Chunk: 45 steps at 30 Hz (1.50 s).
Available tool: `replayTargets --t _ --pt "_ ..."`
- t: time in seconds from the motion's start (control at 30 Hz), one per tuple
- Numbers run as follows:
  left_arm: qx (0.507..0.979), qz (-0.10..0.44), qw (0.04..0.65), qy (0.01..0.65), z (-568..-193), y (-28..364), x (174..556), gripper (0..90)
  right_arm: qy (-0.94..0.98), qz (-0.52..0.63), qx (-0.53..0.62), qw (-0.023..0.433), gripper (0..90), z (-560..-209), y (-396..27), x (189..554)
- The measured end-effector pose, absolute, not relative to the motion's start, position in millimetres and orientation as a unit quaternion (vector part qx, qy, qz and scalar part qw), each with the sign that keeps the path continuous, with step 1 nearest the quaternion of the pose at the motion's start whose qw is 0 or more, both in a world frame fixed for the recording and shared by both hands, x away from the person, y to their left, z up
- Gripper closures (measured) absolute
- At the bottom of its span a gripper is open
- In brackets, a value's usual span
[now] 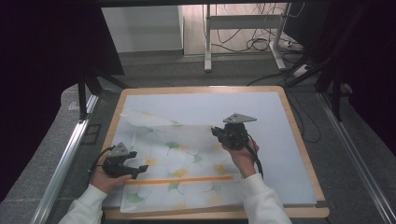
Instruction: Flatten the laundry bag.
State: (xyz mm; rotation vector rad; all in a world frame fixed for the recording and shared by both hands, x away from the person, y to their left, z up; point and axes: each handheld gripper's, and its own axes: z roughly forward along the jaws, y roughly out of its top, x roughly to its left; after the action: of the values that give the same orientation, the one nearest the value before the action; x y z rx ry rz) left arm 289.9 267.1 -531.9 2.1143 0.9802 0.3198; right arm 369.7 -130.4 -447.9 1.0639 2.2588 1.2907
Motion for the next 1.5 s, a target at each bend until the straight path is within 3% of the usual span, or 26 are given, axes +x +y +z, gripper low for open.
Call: replayTargets --t 0.93,1.5 --pt "0.83 0.123 0.388 0.383 -531.6 267.4 289.5 22.0 0.783 0.427 0.414 0.182 85.9 -450.1 -139.3 419.5" --pt "0.828 0.121 0.39 0.384 -532.0 267.7 289.6 22.0 0.765 0.422 0.45 0.187 85.7 -471.4 -146.2 448.2"
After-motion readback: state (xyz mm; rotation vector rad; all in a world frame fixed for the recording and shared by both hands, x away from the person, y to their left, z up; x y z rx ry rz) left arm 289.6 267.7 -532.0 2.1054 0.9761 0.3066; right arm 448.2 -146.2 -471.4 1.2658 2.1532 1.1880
